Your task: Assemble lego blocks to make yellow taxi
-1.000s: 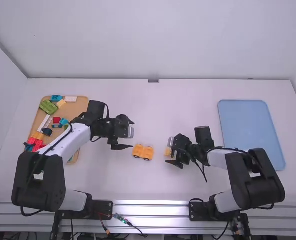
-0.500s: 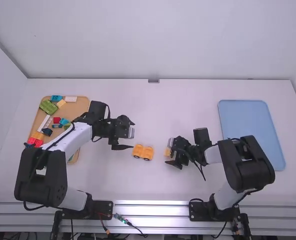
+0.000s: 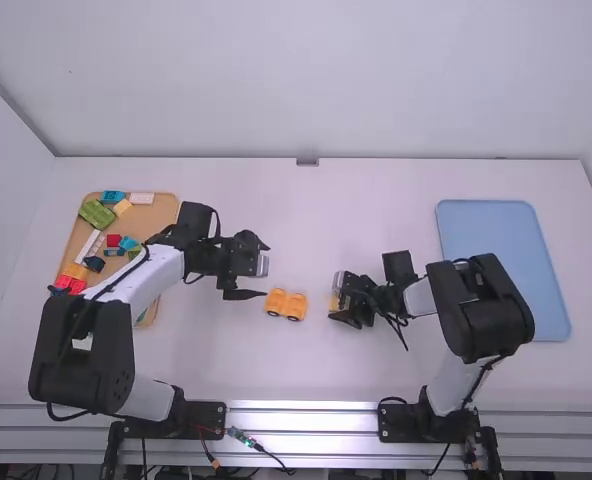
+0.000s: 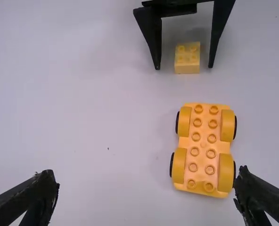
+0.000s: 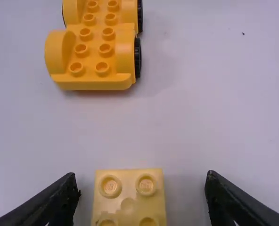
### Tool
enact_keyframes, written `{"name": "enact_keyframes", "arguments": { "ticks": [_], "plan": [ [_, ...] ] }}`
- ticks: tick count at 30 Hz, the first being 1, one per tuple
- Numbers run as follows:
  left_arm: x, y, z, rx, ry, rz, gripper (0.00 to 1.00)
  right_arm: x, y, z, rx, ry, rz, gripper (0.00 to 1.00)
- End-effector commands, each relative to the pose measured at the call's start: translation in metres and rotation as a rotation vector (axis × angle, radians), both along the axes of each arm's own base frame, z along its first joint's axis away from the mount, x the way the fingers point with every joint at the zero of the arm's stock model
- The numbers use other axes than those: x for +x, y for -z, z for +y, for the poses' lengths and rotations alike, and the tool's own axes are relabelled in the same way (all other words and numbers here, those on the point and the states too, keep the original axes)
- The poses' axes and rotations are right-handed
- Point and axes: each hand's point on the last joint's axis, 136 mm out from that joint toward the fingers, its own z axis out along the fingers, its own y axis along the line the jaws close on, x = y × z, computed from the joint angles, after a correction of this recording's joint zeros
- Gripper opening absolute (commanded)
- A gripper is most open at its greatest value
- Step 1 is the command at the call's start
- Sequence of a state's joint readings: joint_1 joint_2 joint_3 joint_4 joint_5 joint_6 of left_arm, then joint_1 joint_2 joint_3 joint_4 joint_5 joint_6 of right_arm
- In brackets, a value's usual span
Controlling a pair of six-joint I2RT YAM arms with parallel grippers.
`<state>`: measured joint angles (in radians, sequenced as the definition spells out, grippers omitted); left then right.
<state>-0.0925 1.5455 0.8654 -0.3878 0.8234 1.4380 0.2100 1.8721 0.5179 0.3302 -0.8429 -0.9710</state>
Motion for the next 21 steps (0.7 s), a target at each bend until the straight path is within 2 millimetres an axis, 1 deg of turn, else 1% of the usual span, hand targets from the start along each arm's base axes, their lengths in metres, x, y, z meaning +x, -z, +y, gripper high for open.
{"name": "enact_keyframes", "arguments": {
  "ticks": [1,6,13,16,18,20,21],
  "plan": [
    [-0.004,0.001,-0.004,-0.020,0.021,0.012,0.99,0.000,0.003,0.000,-0.001,0.006,0.023,0.68],
    [-0.004,0.001,-0.004,-0.020,0.021,0.011,0.99,-0.003,-0.002,-0.003,-0.002,0.010,0.018,0.71],
    [-0.004,0.001,-0.004,-0.020,0.020,0.011,0.99,-0.002,-0.008,-0.004,-0.019,0.016,0.004,0.71],
    [-0.004,0.001,-0.004,-0.020,0.020,0.012,0.99,-0.003,-0.006,-0.003,-0.030,0.009,0.001,0.66],
    [-0.004,0.001,-0.004,-0.019,0.020,0.012,0.99,-0.004,-0.006,-0.002,-0.032,0.005,0.000,0.61],
    [-0.004,0.001,-0.004,-0.019,0.020,0.013,0.99,-0.004,-0.006,-0.001,-0.032,0.003,0.000,0.59],
    [-0.004,0.001,-0.004,-0.019,0.020,0.012,0.99,-0.004,-0.006,-0.002,-0.033,0.005,0.000,0.56]
  ]
}}
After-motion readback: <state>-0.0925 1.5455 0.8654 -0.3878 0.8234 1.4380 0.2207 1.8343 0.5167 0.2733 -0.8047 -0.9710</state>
